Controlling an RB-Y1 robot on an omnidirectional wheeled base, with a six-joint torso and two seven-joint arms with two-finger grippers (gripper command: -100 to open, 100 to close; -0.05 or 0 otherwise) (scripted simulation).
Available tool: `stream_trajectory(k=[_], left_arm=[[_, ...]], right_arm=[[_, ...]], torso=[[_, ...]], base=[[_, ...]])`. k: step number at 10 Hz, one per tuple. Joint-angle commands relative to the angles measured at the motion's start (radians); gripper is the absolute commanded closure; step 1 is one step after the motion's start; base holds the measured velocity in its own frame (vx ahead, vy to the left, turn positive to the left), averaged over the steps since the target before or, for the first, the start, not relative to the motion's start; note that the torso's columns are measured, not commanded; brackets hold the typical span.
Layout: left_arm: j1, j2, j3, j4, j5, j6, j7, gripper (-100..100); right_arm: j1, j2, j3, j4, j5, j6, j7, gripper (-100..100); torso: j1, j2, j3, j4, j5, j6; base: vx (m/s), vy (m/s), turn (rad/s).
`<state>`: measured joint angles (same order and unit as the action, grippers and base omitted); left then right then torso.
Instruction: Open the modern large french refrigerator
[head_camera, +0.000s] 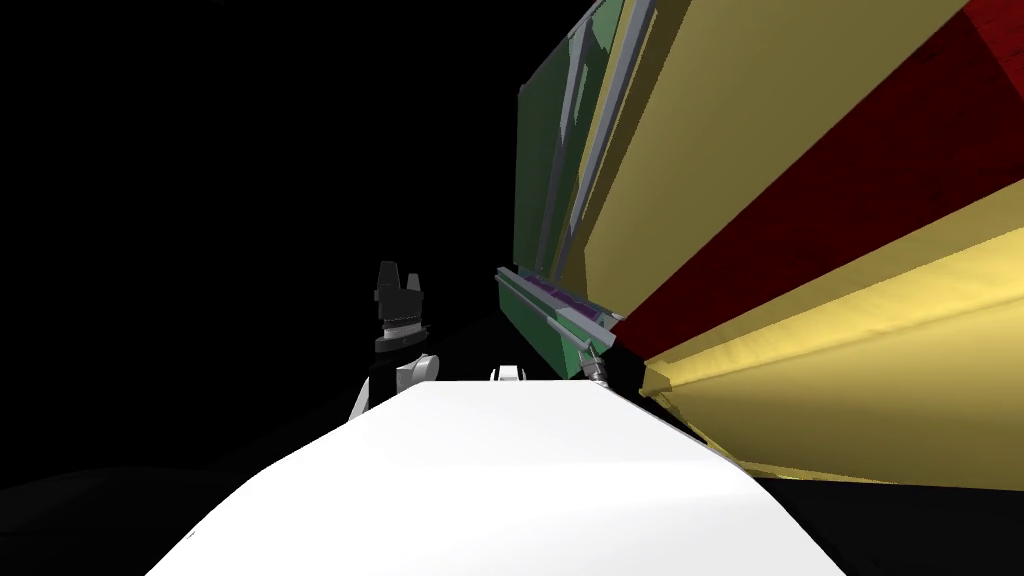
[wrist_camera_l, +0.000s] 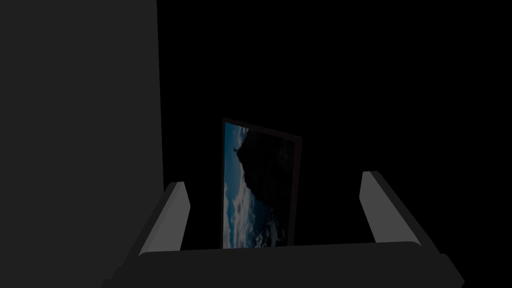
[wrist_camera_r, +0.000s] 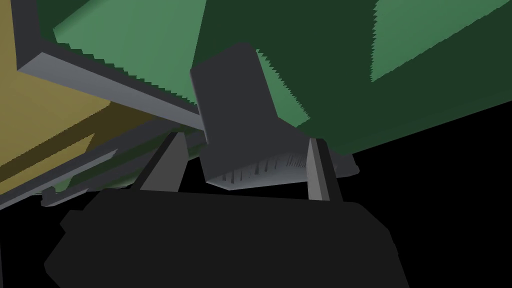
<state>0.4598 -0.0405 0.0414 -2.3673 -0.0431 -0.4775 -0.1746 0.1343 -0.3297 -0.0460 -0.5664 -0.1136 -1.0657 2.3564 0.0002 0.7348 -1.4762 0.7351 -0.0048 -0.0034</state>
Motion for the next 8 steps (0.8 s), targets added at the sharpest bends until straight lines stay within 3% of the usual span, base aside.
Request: stream_trajectory(k=[1, 3, 4, 8], left_arm=[[0.0, 0.0, 0.0, 0.0, 0.0, 0.0, 0.0, 0], [0.0, 0.0, 0.0, 0.0, 0.0, 0.0, 0.0, 0], [0.0, 0.0, 0.0, 0.0, 0.0, 0.0, 0.0, 0], [0.0, 0.0, 0.0, 0.0, 0.0, 0.0, 0.0, 0]], right_arm=[[0.005, 0.005, 0.01, 0.001, 0.007, 0.005, -0.002, 100], [-0.001, 0.002, 0.008, 0.016, 0.007, -0.008, -0.005, 100], [-0.019, -0.041, -0.002, 0.007, 0.011, 0.019, -0.043, -100], [-0.051, -0.123, -0.015, -0.006, 0.024, 0.077, -0.123, -100]], torso=[[-0.003, 0.0, 0.0, 0.0, 0.0, 0.0], [-0.007, -0.005, -0.004, 0.001, 0.002, 0.001], [-0.004, -0.002, -0.002, 0.0, 0.001, 0.001], [0.002, 0.005, 0.001, 0.006, 0.008, 0.003]], base=[[-0.107, 0.176, -0.016], [-0.065, 0.098, -0.023], [-0.072, 0.121, -0.006], [-0.052, 0.097, 0.007]])
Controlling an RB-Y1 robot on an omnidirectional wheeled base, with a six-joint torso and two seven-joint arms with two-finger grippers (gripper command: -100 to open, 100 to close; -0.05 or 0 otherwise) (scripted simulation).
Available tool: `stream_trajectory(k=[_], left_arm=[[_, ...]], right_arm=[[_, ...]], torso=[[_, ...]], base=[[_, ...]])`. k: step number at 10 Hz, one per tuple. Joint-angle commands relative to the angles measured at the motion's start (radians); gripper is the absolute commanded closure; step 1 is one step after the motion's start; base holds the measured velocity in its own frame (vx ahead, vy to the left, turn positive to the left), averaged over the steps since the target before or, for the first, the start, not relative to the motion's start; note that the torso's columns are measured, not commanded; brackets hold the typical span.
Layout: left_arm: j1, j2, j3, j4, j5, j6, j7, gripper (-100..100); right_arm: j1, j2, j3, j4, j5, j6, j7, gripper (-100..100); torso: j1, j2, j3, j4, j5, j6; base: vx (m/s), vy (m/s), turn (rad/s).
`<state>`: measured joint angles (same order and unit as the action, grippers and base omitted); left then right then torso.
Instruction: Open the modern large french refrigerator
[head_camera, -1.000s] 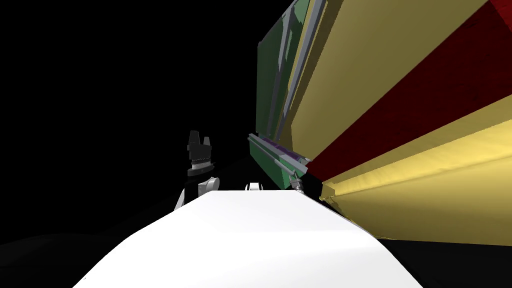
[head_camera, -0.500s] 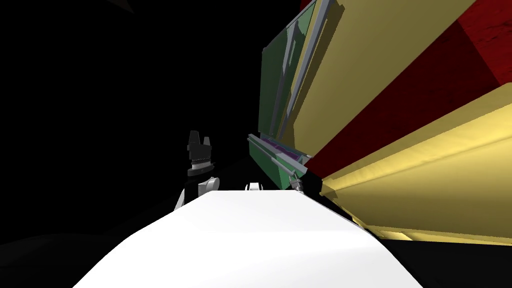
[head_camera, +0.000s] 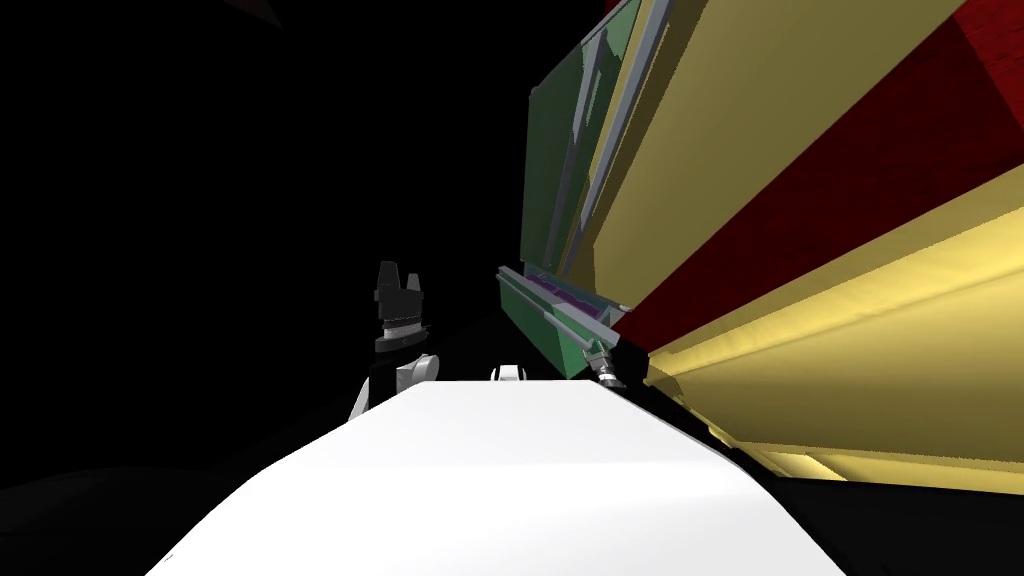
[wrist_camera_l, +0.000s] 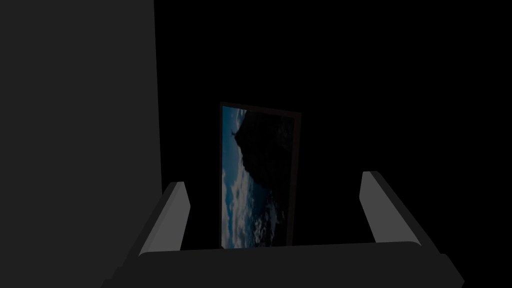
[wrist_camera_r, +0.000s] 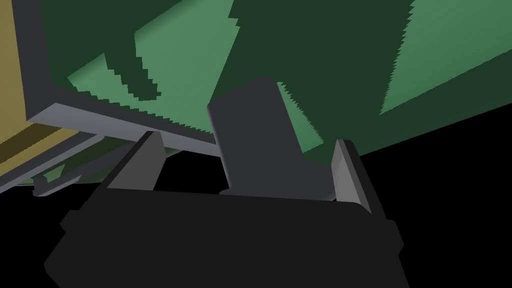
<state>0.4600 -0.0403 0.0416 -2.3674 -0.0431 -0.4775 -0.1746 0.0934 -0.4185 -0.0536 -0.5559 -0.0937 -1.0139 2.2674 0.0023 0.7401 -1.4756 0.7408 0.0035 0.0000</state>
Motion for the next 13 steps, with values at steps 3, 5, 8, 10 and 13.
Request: stream_trajectory(k=[3, 5, 8, 10, 13], left_arm=[[0.0, 0.0, 0.0, 0.0, 0.0, 0.0, 0.0, 0], [0.0, 0.0, 0.0, 0.0, 0.0, 0.0, 0.0, 0], [0.0, 0.0, 0.0, 0.0, 0.0, 0.0, 0.0, 0], [0.0, 0.0, 0.0, 0.0, 0.0, 0.0, 0.0, 0], [0.0, 0.0, 0.0, 0.0, 0.0, 0.0, 0.0, 0]], right_arm=[[-0.035, -0.096, -0.018, -0.027, 0.014, 0.069, -0.094, -100], [-0.035, -0.096, -0.018, 0.057, 0.014, 0.069, -0.094, -100], [-0.035, -0.096, -0.018, -0.027, 0.014, 0.069, -0.094, -100], [-0.043, -0.117, -0.022, -0.03, 0.017, 0.084, -0.114, -100], [-0.043, -0.117, -0.022, -0.03, 0.017, 0.084, -0.114, -100]], torso=[[0.008, 0.007, 0.001, 0.005, 0.007, 0.0], [0.006, 0.008, 0.002, 0.004, 0.007, 0.004], [0.007, 0.011, 0.003, 0.009, 0.011, 0.003], [0.013, 0.011, 0.004, 0.008, 0.011, 0.002], [0.014, 0.012, 0.004, 0.01, 0.013, 0.001]], base=[[-0.052, 0.093, 0.007], [-0.016, 0.048, 0.038], [-0.001, -0.006, -0.026], [-0.018, 0.028, 0.011], [-0.006, 0.013, -0.005]])
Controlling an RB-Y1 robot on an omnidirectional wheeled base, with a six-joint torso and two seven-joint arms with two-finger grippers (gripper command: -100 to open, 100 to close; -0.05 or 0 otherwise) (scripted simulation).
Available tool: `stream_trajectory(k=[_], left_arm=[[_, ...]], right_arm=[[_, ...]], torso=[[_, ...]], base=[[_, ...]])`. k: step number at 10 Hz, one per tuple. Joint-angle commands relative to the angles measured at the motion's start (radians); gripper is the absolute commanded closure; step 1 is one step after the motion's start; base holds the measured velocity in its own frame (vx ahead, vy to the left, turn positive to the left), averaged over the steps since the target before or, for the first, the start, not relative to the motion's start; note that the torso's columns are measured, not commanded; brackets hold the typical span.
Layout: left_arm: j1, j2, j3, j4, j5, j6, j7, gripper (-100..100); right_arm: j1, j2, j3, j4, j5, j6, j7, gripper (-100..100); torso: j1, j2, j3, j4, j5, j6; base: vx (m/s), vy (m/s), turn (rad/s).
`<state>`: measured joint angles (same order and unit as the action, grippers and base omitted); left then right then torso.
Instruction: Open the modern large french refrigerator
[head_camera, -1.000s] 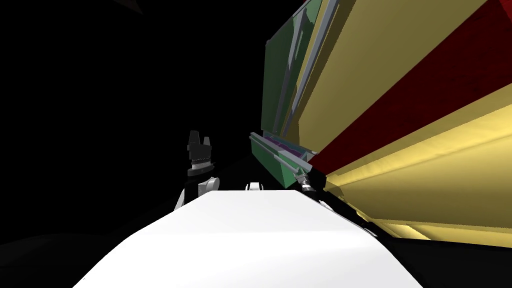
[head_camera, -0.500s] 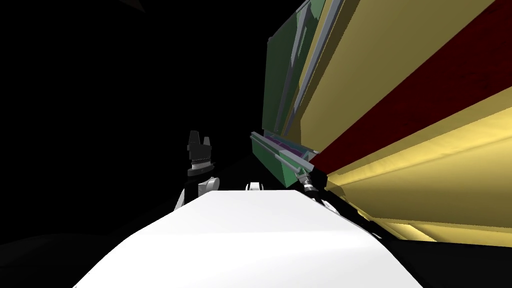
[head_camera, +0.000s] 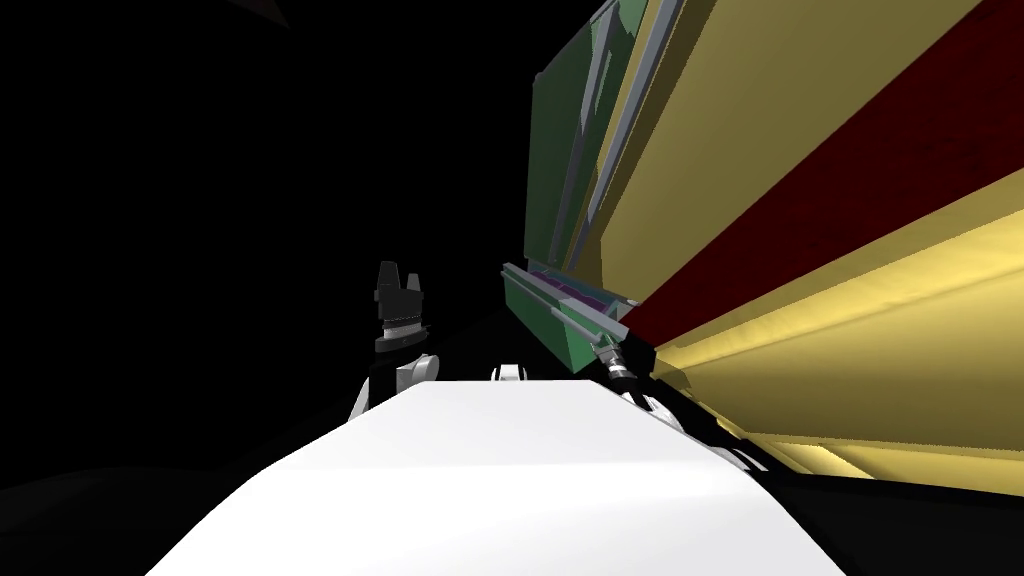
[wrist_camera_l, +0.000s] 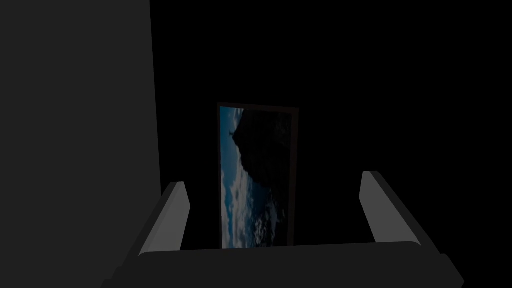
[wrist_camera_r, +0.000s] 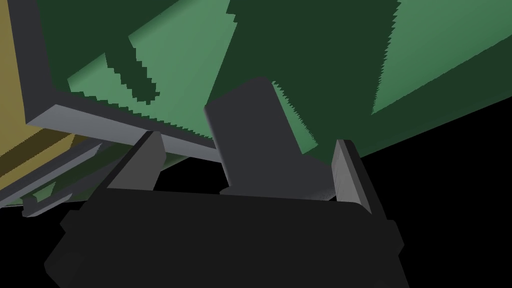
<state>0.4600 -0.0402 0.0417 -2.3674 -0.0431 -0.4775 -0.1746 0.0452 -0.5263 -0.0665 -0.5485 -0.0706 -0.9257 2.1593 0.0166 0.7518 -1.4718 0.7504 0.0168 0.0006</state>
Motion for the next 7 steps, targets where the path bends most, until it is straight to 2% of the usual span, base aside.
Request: stream_trajectory(k=[1, 2, 7], left_arm=[[0.0, 0.0, 0.0, 0.0, 0.0, 0.0, 0.0, 0], [0.0, 0.0, 0.0, 0.0, 0.0, 0.0, 0.0, 0], [0.0, 0.0, 0.0, 0.0, 0.0, 0.0, 0.0, 0]], right_arm=[[0.01, 0.003, -0.001, -0.02, -0.001, 0.01, 0.003, -100], [0.014, 0.006, 0.001, -0.02, 0.0, 0.017, 0.005, 0], [0.023, 0.02, 0.01, -0.008, 0.004, 0.032, 0.006, 0]], torso=[[0.0, 0.0, 0.0, 0.0, 0.0, 0.0], [-0.002, -0.002, 0.0, -0.003, -0.003, 0.0], [-0.012, -0.01, -0.003, -0.009, -0.012, 0.0]], base=[[0.006, -0.003, 0.009], [0.006, 0.0, 0.013], [0.0, 0.0, 0.0]])
